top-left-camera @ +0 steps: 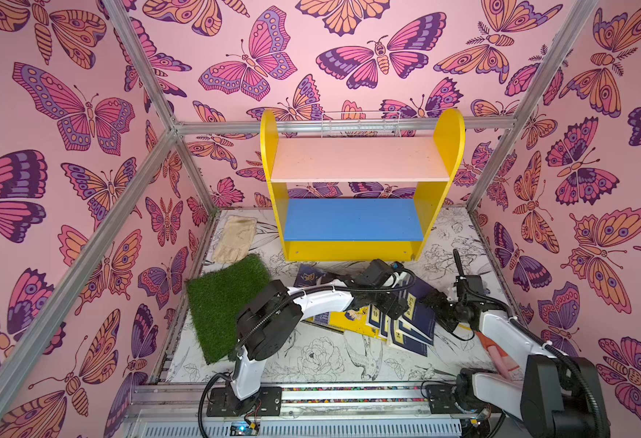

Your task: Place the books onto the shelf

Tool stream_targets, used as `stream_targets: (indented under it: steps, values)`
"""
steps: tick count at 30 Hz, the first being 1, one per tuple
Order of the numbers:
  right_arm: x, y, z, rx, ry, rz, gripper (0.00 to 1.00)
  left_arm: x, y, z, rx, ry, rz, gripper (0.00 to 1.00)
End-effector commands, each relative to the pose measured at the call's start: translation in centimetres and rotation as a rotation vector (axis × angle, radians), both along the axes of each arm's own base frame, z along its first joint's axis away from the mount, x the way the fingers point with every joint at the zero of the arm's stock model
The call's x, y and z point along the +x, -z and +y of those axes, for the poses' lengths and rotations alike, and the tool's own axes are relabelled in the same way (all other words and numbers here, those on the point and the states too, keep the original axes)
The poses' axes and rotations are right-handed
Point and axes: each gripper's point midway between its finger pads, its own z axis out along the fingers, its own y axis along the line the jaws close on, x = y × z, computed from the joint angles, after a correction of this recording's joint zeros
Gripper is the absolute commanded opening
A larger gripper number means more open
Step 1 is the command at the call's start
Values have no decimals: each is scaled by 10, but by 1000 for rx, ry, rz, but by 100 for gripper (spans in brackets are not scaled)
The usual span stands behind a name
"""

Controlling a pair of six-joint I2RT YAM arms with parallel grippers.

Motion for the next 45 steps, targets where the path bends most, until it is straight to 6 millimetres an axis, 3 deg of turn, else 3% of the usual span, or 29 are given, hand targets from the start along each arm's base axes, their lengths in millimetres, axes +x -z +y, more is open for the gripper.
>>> stream_targets:
  steps: [1,11,18,23,29,37,42,45]
  values:
    - [-21,11,26,51,-134,70,84,17,16,17,-48,-98,112,99]
    - [-9,-21,78,22,-406,-62,80,29,28,30,-70,-174,168,93]
    - [-6,-36,110,53,-536,-136,71,30,36,39,-49,-203,175,84]
    - [-3,-45,126,70,-591,-184,61,31,33,48,-47,-230,162,78]
    - [7,-62,132,100,-577,-284,58,33,31,60,-40,-262,144,73]
    - [23,-79,134,96,-547,-346,59,36,30,67,-55,-263,161,44]
    - [31,-82,130,109,-511,-350,58,36,32,68,-51,-270,161,0]
    - [34,-81,125,115,-478,-347,59,38,32,71,-47,-286,155,0]
